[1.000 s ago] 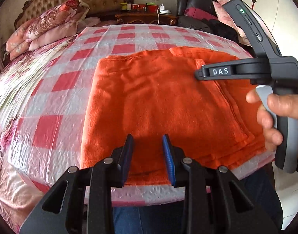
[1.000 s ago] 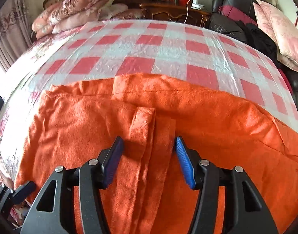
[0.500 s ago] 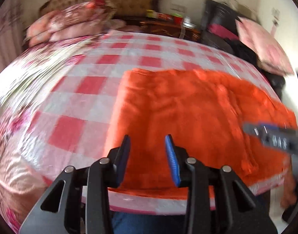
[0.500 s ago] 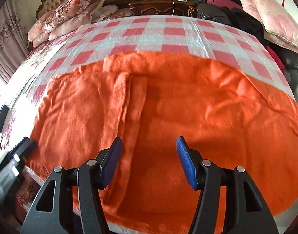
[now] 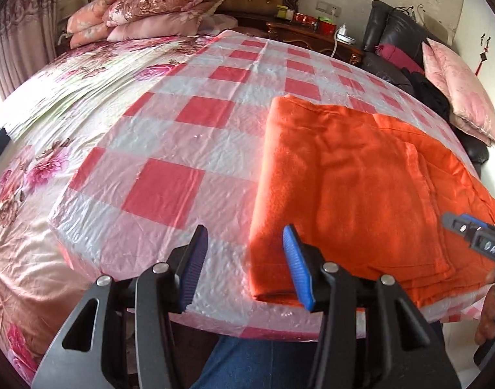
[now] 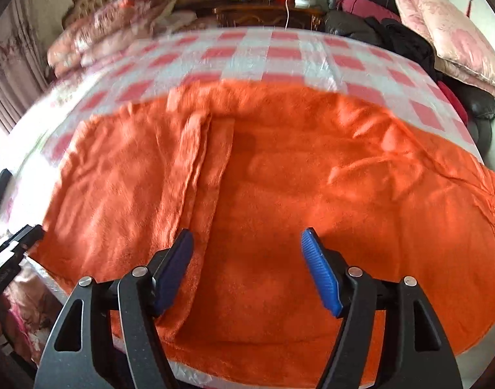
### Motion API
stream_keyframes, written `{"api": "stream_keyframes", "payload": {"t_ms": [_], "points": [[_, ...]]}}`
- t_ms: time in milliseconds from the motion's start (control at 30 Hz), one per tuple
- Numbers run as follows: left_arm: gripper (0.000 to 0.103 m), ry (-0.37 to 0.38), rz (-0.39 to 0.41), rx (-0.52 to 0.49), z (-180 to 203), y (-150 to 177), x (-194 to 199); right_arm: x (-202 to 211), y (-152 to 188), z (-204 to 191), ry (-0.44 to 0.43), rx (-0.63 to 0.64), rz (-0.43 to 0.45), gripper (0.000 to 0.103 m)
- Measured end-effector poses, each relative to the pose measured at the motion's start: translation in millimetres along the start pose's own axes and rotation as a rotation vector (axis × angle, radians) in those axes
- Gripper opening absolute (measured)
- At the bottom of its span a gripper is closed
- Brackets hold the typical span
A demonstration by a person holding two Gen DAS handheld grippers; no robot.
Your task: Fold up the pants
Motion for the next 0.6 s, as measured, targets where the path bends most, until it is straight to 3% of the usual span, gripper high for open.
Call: {"api": "stream_keyframes", "payload": {"t_ms": [133, 233, 300, 400, 467, 600], "points": [[0.050, 0.014, -0.002, 0.004, 1, 1, -2, 39, -6, 41, 0.060, -0.032, 0.109, 0.068], [0.051, 0.015, 0.005, 0.007, 0, 0, -3, 70, -8, 102, 0.165, -0.116, 0.168, 0.068], [0.051, 0.016, 0.005, 0.010, 0, 0, -4, 85, 0, 151, 0.244, -0.213, 0.159, 0.068], [0.051, 0.034, 0.007, 0.012, 1, 0, -3, 94, 19, 189, 0.313, -0.259, 0.122, 0.068], [0.051, 0.052, 0.005, 0.016, 4, 0, -3, 91, 32, 205, 0.338, -0.271, 0.089, 0.069], [0.051, 0.077, -0.014, 0.037, 4, 2, -5, 85, 39, 205, 0.318, -0.225, 0.114, 0.074]]}}
Point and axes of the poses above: each gripper's, at about its wrist camera, not at the fingertips, and x roughly against the way its jaws point, z to its right, y to its underside, the point moved 7 cm from there along -x, roughly the way its jaws point, and after that the axes turned 15 degrees about -y, right-handed, at the moved point
